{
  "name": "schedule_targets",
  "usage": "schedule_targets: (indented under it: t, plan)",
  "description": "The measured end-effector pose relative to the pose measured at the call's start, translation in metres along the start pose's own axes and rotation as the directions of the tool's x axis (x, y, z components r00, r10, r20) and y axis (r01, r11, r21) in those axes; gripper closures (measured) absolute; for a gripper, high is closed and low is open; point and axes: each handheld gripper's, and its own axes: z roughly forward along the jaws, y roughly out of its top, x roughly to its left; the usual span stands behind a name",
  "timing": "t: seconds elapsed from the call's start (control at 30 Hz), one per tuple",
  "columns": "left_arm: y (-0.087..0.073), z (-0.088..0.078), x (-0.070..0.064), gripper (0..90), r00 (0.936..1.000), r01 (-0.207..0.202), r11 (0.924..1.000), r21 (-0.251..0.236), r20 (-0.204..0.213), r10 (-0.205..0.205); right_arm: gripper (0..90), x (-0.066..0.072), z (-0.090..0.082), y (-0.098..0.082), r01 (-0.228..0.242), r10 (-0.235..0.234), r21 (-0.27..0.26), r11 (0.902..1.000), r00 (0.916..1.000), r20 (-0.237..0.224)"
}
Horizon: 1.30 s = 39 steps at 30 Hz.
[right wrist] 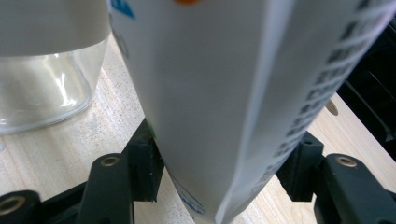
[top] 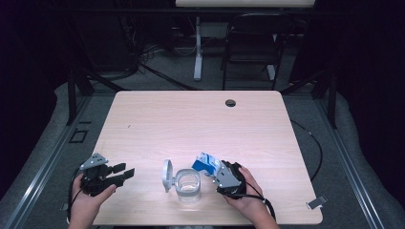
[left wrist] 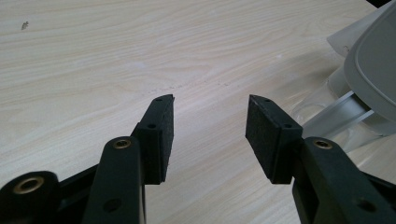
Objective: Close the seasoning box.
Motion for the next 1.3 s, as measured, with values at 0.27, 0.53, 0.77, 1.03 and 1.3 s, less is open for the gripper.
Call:
schedule_targets:
  t: [0.27,0.53,0.77,1.03,1.3]
  plan:
    - [0.0,0.0,0.0,52.4,1.0,0.001,1.0,-0.001,0.0,-0.001,42.1,0.009,0.003,0.001,0.058,-0.058,-0.003,0.9983,0.9983,0.005]
    - [0.0,0.0,0.0,52.4,1.0,0.003,1.0,-0.001,0.0,-0.003,42.2,0.01,0.003,0.001,0.089,-0.089,0.009,0.996,0.9959,0.016]
    - [0.0,0.0,0.0,52.4,1.0,0.003,1.0,-0.001,0.0,-0.003,42.3,0.01,0.003,0.001,0.111,-0.111,0.016,0.9937,0.9936,0.023]
    - [0.0,0.0,0.0,52.4,1.0,0.002,1.0,-0.003,0.001,-0.002,42.3,0.011,0.001,0.003,0.144,-0.145,0.027,0.9892,0.9882,0.049]
    - [0.0,-0.001,0.002,52.4,1.0,0.009,0.9999,-0.012,-0.001,-0.009,42.4,0.01,-0.002,0.005,0.175,-0.177,0.028,0.9842,0.9812,0.077]
